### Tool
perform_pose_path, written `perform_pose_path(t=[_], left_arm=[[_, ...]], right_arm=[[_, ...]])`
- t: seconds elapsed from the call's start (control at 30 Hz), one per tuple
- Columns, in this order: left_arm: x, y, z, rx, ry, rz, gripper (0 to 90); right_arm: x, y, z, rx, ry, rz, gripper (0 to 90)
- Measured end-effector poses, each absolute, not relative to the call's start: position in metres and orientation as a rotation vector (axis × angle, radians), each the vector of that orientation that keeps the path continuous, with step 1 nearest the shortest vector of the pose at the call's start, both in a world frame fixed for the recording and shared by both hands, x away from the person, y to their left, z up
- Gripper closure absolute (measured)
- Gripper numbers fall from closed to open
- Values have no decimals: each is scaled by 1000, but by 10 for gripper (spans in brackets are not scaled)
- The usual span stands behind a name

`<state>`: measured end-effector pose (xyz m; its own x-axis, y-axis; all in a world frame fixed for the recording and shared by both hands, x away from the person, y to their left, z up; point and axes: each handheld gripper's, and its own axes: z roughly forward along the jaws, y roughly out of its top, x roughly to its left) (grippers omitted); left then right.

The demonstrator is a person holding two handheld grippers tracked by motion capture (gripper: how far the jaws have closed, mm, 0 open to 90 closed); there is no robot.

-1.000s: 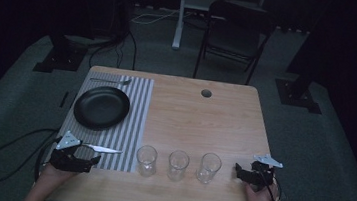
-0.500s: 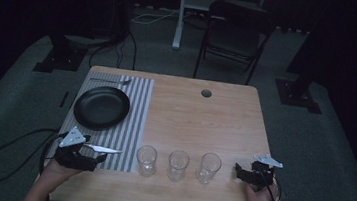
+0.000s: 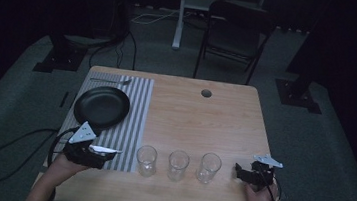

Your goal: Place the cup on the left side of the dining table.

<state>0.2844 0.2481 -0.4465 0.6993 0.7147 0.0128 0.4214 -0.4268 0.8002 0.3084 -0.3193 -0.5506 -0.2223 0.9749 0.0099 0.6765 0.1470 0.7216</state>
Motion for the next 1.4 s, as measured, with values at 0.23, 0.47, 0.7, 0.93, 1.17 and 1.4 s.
perform_pose_path(t=[0.23,0.47,0.7,0.93,1.17,1.4], left_arm=[[287,234,-437,2097,801,432,44],[290,222,-433,2104,759,407,44],[292,210,-428,2120,716,398,44],[294,197,-423,2138,667,380,44],[297,183,-421,2152,630,365,45],[298,172,-421,2164,598,342,45]], right_arm=[[308,-319,-551,1573,1964,846,117],[308,-319,-551,1573,1964,846,117],[308,-319,-551,1574,1964,846,117],[308,-319,-551,1575,1964,846,117],[308,-319,-551,1574,1964,846,117],[308,-319,-551,1573,1964,846,117]])
